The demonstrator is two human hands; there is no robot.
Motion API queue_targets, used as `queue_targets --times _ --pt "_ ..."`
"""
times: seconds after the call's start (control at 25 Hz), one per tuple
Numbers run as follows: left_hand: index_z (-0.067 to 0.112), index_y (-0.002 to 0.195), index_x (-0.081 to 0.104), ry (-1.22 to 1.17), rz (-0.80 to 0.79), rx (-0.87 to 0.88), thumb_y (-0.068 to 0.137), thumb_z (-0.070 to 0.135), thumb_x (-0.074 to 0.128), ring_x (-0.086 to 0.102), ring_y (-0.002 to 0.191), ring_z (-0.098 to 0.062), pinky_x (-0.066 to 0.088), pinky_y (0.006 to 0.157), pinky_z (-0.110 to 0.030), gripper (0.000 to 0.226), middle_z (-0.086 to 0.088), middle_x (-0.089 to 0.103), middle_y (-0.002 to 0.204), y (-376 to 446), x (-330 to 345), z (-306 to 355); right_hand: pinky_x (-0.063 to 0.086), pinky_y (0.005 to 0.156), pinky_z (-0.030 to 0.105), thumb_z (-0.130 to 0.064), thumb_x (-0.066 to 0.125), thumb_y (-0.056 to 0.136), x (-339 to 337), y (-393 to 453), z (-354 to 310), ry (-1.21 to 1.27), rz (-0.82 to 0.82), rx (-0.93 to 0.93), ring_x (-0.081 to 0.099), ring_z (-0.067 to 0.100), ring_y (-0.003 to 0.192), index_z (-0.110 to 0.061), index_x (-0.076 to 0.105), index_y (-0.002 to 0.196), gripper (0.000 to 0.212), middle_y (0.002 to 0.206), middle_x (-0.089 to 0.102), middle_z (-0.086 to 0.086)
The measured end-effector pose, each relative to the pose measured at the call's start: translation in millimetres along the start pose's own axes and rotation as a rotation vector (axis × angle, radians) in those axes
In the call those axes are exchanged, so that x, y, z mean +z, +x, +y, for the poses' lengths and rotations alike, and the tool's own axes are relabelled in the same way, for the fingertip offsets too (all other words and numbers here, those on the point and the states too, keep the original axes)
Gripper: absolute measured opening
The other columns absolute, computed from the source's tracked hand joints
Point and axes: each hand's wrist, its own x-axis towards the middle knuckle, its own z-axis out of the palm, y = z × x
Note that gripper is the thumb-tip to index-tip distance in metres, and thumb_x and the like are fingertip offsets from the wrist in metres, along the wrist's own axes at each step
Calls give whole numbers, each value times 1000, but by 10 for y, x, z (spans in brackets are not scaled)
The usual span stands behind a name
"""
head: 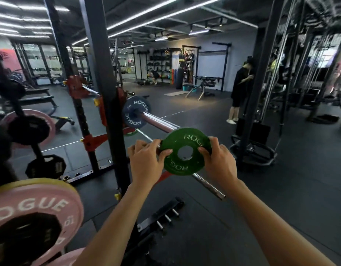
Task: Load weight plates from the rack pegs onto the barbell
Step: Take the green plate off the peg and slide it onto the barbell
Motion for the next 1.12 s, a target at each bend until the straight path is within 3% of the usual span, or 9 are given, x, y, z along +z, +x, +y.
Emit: queue_targets --times 0.36,0.64,0.76,0.88,1.12 --pt "21 104 68 105 44 -138 85 55 66 54 89 -25 35 83 -42 38 6 67 74 560 815 83 33 56 32 -47 46 97 558 993 636 48 -121 -77 44 20 69 -15 45 123 42 78 47 -1" --pt "18 97 66 330 159 -290 83 54 68 55 79 -25 37 77 -39 38 3 63 67 388 1066 428 40 50 34 -48 44 96 958 1376 1054 258 -239 -308 52 24 66 -17 40 121 40 77 53 2" --pt "21 98 66 453 165 -360 83 56 67 56 80 -25 38 77 -41 38 5 66 70 398 1088 576 39 53 33 -46 46 97 1058 1526 1111 320 -276 -368 53 24 73 -14 44 122 41 83 57 4" --pt "22 102 64 512 166 -445 83 56 66 57 87 -25 37 81 -42 39 6 68 79 482 1118 637 48 57 39 -45 51 94 1169 1658 1121 350 -291 -437 56 28 95 -11 49 119 42 100 62 9" --pt "21 116 59 639 180 -543 78 71 61 57 104 -25 35 88 -42 62 2 67 106 665 1152 458 55 72 50 -45 64 87 1446 1921 1121 371 -270 -508 52 37 109 -3 49 128 60 118 59 18"
